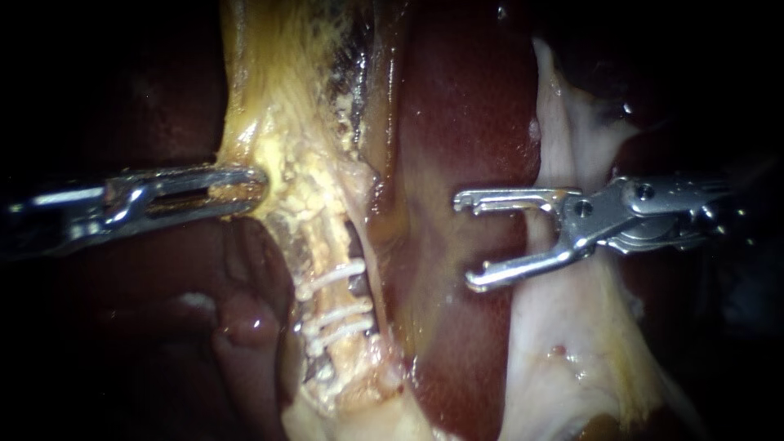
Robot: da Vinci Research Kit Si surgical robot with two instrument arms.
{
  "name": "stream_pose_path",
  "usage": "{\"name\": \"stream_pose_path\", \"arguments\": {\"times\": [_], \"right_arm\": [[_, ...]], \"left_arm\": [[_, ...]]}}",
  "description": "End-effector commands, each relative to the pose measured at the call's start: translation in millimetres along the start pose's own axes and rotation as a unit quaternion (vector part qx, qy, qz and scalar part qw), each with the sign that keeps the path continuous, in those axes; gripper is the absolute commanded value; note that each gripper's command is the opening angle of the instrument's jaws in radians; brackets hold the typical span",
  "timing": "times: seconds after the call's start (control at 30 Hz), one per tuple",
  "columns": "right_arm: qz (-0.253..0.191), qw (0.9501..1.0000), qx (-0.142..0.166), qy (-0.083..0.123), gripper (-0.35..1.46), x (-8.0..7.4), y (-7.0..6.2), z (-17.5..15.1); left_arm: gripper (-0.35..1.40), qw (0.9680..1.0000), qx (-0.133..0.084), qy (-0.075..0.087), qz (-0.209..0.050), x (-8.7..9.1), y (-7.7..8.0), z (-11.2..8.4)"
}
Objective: Going back third clip left tube
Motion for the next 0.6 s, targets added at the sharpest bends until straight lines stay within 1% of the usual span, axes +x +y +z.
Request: {"name": "stream_pose_path", "arguments": {"times": [0.03,0.1,0.13,0.33,0.47,0.6], "right_arm": [[0.0,1.0,0.0,0.0,0.6,-0.2,0.1,0.0],[0.0,1.0,0.0,0.0,0.6,-0.1,0.1,0.0],[-0.003,1.0,0.0,0.0,0.6,-0.1,0.0,0.0],[-0.006,1.0,-0.001,0.001,0.6,-0.1,0.0,0.1],[-0.009,1.0,0.0,0.001,0.6,0.0,-0.1,0.2],[-0.009,1.0,0.0,0.001,0.6,0.0,-0.1,0.2]], "left_arm": [[-0.35,1.0,0.0,0.003,0.002,0.1,0.3,0.6],[-0.35,1.0,0.0,0.006,0.0,0.3,0.7,1.4],[-0.35,1.0,0.0,0.007,0.0,0.4,0.8,2.1],[-0.35,0.9999,0.003,0.016,0.001,0.8,0.4,5.0],[-0.35,0.9998,0.005,0.018,0.002,1.0,0.1,5.8],[-0.35,0.9998,0.006,0.02,0.002,1.1,0.1,5.7]]}}
